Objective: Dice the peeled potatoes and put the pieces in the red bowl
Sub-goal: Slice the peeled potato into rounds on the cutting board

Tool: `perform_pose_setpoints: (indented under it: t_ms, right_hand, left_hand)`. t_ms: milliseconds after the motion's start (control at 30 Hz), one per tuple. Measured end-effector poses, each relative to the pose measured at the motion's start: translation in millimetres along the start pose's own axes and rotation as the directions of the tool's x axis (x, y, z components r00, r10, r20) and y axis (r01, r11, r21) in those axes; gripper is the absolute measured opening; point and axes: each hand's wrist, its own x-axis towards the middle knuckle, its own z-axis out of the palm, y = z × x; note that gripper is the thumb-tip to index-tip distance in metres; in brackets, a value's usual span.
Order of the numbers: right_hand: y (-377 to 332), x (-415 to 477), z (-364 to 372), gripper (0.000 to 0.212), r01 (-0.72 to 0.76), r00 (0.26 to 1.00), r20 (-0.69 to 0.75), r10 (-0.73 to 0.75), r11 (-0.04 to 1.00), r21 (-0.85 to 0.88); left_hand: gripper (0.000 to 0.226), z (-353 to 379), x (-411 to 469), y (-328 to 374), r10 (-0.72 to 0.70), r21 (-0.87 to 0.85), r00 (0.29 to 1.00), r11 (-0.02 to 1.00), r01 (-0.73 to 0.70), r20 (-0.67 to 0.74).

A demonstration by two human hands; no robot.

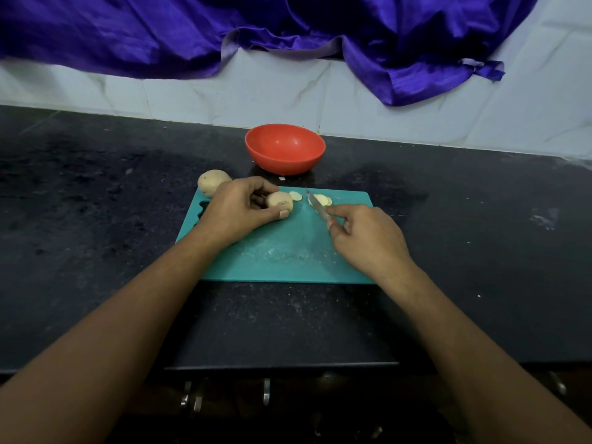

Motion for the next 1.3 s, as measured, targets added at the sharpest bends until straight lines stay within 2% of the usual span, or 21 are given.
perform_pose_setpoints:
  t_ms: [200, 433, 1000, 1300]
  right_hand:
    - [-16.6, 6.8, -4.1, 0.041, 0.043, 0.998, -0.037, -0.043, 0.999, -0.001]
    - [-45.4, 12.5, -2.5, 0.040, 0.102, 0.993, -0.058, -0.105, 0.993, -0.055]
    - [-60.7, 25.5, 4.1, 0.039, 0.121, 0.991, -0.039, -0.127, 0.985, -0.126]
    - [-58.0, 10.7, 14.3, 0.042, 0.148, 0.987, -0.029, -0.158, 0.963, -0.226]
  left_hand:
    - [0.041, -6.3, -0.3, -3.0, -0.012, -0.059, 0.999, 0.998, 0.015, 0.045]
    - [0.034, -4.6, -0.5, -4.0, -0.008, -0.098, 1.000, 0.995, 0.008, 0.004]
    - [0.031, -4.3, 0.5, -3.4, 0.021, -0.040, 1.000, 0.999, -0.021, -0.006]
    - [0.032, -2.2, 0.4, -2.9, 0.037, -0.015, 0.999, 0.999, -0.038, -0.016]
